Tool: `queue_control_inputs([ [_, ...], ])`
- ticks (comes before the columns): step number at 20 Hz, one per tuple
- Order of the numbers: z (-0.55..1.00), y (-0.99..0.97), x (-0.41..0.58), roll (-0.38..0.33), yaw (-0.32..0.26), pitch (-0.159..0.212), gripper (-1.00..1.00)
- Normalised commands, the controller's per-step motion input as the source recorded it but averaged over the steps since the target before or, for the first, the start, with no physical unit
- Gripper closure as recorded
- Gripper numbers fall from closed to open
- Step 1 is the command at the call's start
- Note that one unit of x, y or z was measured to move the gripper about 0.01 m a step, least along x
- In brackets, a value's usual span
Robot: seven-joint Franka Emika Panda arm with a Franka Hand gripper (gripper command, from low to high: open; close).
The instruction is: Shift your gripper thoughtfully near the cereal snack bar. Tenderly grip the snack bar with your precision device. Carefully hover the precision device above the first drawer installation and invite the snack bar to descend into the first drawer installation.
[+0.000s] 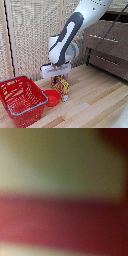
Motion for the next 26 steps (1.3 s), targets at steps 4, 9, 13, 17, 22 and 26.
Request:
queue_control_inputs([
  [4,0.51,0.0,0.219,-0.018,0.031,0.131,1.0],
  [9,0.78,-0.04,0.298,-0.026,0.035,0.115,1.0],
  [13,0.88,-0.1,0.364,-0.047,0.018,0.051,1.0],
  [17,0.9,-0.1,0.418,-0.052,0.016,0.004,1.0],
  [22,0.98,-0.08,0.433,-0.071,0.002,0.011,1.0],
  [26,0.98,-0.08,0.428,-0.074,0.0,0.033,1.0],
])
